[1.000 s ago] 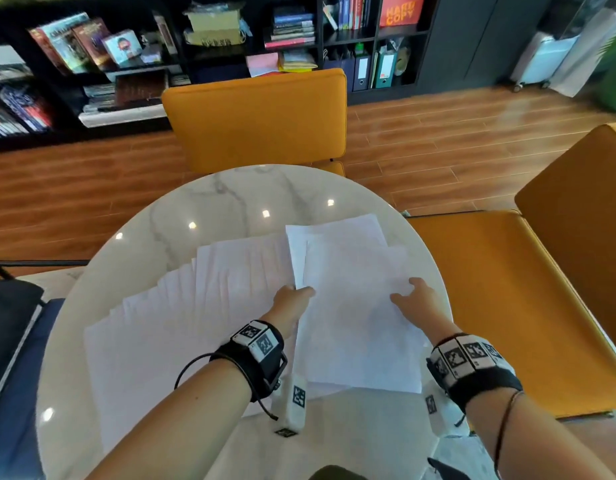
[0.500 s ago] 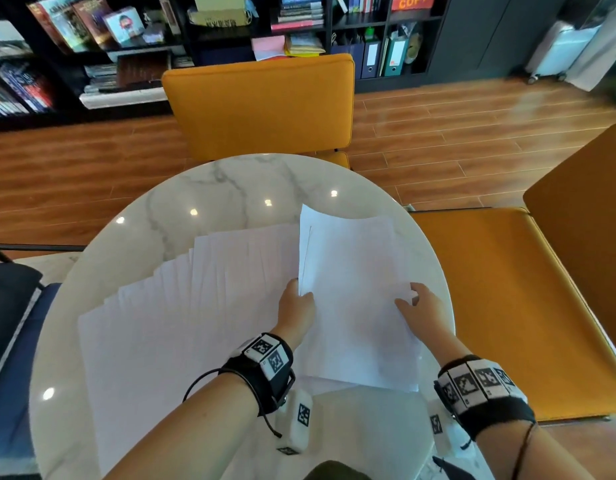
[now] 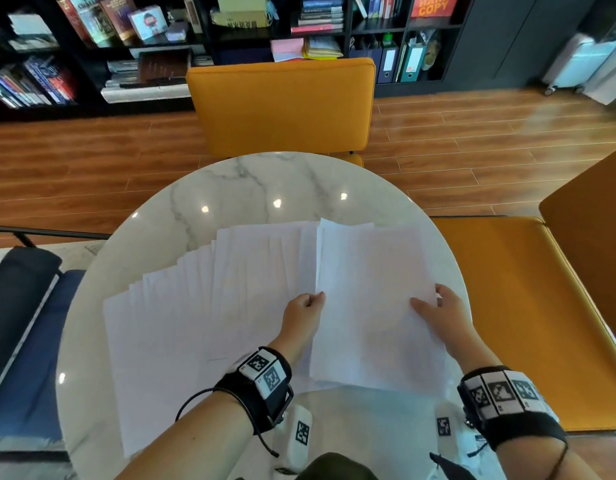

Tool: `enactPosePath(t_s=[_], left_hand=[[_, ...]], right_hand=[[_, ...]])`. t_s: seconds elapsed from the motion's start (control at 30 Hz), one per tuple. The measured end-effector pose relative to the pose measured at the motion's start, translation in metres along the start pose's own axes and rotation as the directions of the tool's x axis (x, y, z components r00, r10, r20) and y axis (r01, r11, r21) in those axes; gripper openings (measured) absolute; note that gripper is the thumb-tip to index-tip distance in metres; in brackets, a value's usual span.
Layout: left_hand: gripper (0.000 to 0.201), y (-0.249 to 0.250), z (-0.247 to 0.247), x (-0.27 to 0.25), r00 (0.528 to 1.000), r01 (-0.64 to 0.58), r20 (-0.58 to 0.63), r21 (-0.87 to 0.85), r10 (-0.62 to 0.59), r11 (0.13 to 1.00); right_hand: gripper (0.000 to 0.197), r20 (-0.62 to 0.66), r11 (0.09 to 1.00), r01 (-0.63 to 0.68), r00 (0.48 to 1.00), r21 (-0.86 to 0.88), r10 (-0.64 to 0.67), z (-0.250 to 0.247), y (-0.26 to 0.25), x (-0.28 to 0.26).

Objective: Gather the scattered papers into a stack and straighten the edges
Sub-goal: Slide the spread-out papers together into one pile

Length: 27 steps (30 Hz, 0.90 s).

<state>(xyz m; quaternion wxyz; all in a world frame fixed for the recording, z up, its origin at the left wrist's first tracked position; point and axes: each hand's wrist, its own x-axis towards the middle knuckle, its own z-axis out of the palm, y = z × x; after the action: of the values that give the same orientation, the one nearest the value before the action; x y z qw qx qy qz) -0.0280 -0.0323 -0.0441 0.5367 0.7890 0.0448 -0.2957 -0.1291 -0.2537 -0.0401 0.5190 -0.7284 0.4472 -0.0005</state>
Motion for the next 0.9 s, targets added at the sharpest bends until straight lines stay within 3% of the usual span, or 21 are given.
enactPosePath(t_s=[0.13, 0.2, 0.3, 0.43, 0.57, 0.67, 0.9], left_hand=[[0.011, -0.008, -0.020, 0.002, 0.992, 0.032, -0.122, 0.003, -0.032, 0.999], [0.037, -0.008, -0.030, 0.006, 0.972, 0.090, -0.216, 0.001, -0.088, 0.996], [0.056, -0.004, -0.041, 0.010, 0.941, 0.156, -0.299, -0.033, -0.159, 0.987], [0.070, 0.007, -0.045, 0.017, 0.934, 0.270, -0.240, -0.008, -0.264, 0.963], [0.062, 0.013, -0.045, 0.026, 0.936, 0.331, -0.172, 0.142, -0.306, 0.933], [0.055, 0.014, -0.039, 0.025, 0.946, 0.302, -0.190, 0.223, -0.263, 0.927], [0.055, 0.006, -0.025, 0.017, 0.985, 0.103, -0.145, 0.029, -0.097, 0.994]], right_hand=[[0.054, -0.058, 0.990, 0.013, 0.998, -0.142, -0.021, 0.004, 0.002, 0.001], [0.058, -0.061, 0.982, -0.008, 0.998, -0.189, -0.004, 0.007, 0.004, 0.003], [0.059, -0.062, 0.978, -0.021, 0.998, -0.209, 0.008, 0.012, 0.003, 0.009], [0.057, -0.074, 0.957, -0.018, 0.997, -0.291, -0.003, 0.022, -0.007, 0.015], [0.052, -0.095, 0.906, -0.026, 0.995, -0.423, -0.016, 0.040, -0.019, 0.011], [0.051, -0.080, 0.872, 0.004, 0.996, -0.489, -0.049, 0.053, -0.021, 0.007], [0.055, 0.035, 0.895, 0.080, 0.997, -0.438, -0.072, 0.071, -0.016, -0.006]])
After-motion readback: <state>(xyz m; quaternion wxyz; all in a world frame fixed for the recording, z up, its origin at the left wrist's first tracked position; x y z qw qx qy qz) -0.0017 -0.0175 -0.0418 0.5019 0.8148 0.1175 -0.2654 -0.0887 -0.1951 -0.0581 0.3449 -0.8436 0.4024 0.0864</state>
